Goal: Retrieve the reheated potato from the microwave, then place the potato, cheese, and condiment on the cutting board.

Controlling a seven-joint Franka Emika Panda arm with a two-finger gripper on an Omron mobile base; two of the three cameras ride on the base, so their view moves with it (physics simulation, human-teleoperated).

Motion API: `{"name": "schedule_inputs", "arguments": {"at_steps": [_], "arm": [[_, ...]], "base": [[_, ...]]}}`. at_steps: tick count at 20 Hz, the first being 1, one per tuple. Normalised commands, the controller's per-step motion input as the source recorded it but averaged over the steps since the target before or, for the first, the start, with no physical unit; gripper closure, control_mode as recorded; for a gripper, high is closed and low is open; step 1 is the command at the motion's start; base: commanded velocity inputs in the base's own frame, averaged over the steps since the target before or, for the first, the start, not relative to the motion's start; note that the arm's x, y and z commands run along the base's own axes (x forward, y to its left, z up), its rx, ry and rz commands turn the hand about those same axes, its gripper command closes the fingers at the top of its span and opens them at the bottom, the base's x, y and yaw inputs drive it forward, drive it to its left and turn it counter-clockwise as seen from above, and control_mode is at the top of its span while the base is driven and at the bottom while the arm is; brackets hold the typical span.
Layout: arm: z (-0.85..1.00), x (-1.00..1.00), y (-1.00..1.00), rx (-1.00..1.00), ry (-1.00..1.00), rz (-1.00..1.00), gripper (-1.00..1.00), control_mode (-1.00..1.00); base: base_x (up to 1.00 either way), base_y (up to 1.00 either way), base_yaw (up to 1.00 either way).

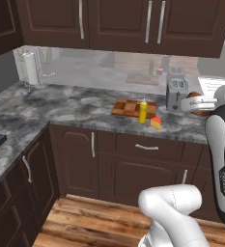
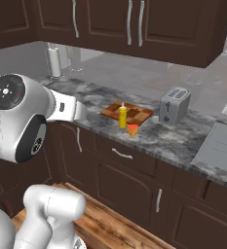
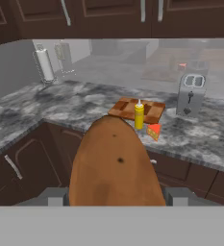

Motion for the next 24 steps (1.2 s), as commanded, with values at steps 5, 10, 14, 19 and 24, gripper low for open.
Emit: {"name": "schedule_inputs", "arguments": {"at_steps": [5, 10, 14, 19, 24], "arm": [[0.00, 0.00, 0.00, 0.00, 0.00, 0.00, 1.00, 1.00], [0.00, 0.00, 0.00, 0.00, 0.00, 0.00, 1.00, 1.00], [0.00, 0.00, 0.00, 0.00, 0.00, 0.00, 1.00, 1.00], [0.00, 0.00, 0.00, 0.00, 0.00, 0.00, 1.00, 1.00], [0.00, 0.00, 0.00, 0.00, 0.00, 0.00, 1.00, 1.00]], "base": [[0.45, 0.51, -0.41], [0.59, 0.44, -0.41], [0.39, 0.63, -0.19], [0.55, 0.58, -0.03], [0.49, 0.47, -0.01]]}}
